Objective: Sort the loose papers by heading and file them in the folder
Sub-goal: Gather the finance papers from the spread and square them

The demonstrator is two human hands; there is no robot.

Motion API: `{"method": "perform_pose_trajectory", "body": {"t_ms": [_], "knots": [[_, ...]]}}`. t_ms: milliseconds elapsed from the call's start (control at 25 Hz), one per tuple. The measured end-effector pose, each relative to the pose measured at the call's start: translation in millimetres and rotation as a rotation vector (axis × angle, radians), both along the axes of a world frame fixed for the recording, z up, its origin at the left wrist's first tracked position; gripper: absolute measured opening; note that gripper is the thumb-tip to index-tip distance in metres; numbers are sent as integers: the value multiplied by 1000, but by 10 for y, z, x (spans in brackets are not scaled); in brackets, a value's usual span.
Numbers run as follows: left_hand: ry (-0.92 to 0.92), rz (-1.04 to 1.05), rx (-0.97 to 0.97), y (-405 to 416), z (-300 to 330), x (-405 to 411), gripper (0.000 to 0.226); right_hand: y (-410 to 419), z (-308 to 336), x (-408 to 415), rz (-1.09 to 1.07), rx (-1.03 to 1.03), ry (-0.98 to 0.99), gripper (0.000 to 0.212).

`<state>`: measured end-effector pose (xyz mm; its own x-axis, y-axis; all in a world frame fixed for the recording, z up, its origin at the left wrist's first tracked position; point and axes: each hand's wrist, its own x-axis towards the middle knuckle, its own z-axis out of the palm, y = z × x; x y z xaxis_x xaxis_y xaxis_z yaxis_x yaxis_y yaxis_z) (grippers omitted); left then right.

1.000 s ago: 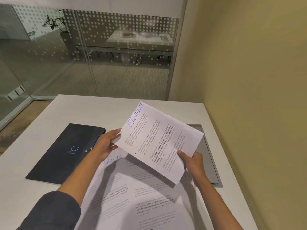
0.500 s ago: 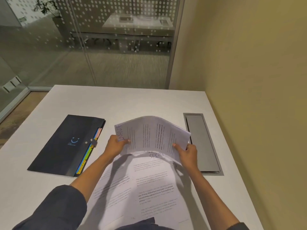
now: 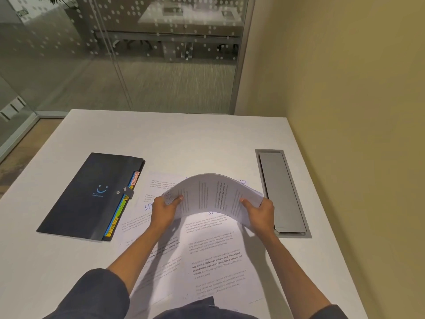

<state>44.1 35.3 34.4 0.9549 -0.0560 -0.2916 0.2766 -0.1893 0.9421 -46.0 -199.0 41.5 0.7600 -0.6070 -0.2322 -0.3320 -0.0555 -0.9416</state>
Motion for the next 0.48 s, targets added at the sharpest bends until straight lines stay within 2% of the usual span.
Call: {"method": "perform_pose_trajectory", "body": {"t_ms": [160, 320, 400, 480], "knots": [[3, -30, 10, -9, 25, -6, 13, -24, 2, -34, 1, 31, -6, 26], [-26, -39, 29, 3, 55, 32, 16, -182, 161, -20, 68, -26, -61, 24], [-76, -70, 50, 21, 128, 109, 10, -313, 323, 24, 127, -107, -98, 24], [-158, -131, 80, 25, 240, 190, 9, -426, 463, 81, 241, -304, -76, 23]]}}
